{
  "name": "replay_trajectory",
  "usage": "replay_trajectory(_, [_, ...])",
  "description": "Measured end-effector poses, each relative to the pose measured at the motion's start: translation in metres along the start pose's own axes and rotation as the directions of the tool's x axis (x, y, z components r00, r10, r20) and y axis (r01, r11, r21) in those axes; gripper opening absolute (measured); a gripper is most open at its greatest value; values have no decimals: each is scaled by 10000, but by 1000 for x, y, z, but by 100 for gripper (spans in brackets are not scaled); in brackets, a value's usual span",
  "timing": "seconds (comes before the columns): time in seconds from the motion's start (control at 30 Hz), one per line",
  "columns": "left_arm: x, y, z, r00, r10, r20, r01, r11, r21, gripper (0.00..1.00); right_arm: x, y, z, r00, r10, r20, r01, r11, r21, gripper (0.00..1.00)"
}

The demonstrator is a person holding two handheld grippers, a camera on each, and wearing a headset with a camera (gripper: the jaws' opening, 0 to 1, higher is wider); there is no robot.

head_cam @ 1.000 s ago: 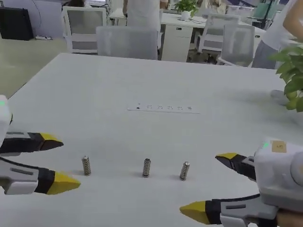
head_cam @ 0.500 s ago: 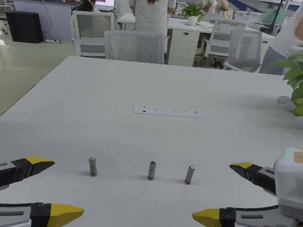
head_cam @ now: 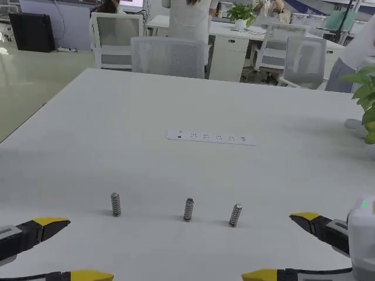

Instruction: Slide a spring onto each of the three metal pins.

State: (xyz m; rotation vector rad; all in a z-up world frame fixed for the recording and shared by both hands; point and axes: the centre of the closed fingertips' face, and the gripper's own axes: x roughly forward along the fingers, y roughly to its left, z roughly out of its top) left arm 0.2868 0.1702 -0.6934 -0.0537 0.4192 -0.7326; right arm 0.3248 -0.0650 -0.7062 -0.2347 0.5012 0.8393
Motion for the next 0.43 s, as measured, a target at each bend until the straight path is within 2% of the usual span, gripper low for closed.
replay_trajectory(0.43, [1, 2, -5, 9999, 83, -64, -84, 9997, -210, 74, 1, 2, 2, 10000, 7, 56, -7, 10000, 27, 90])
